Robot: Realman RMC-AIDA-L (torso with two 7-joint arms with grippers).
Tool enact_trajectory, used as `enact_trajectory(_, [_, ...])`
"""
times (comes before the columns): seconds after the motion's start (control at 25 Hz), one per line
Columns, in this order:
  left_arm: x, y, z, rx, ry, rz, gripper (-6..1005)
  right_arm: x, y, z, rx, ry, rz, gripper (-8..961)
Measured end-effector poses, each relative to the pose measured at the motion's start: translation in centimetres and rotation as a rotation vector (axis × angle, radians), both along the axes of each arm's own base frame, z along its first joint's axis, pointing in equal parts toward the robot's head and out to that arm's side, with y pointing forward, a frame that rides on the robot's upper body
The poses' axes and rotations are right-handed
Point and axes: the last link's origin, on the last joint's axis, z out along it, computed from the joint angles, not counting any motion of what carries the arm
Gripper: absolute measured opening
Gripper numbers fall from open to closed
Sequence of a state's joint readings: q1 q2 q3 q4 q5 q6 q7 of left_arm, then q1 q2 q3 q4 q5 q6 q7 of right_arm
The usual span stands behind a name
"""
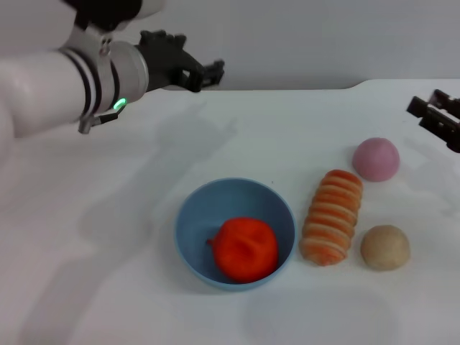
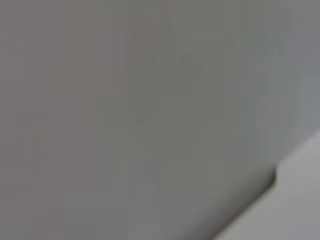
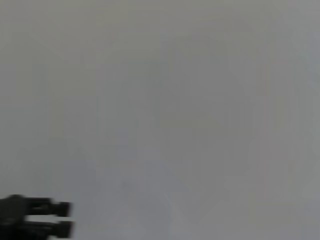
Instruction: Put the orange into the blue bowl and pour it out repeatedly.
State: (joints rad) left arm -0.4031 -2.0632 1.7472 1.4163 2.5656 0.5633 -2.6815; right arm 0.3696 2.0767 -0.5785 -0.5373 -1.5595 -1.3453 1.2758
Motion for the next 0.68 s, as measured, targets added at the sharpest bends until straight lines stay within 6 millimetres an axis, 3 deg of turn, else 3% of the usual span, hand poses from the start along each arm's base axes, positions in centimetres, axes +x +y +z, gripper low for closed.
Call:
enact_trajectory(0.4, [-3.3, -4.2, -2.0, 0.377, -0.187, -0.210, 704, 2.5, -1.1, -1.1, 0.397, -0.152, -0.068, 588])
enact_trajectory(0.68, [-6.2, -6.6, -4.5, 0.437, -0.227, -0.226, 704, 4.0, -3.2, -1.3, 0.586, -0.130, -0.215, 586])
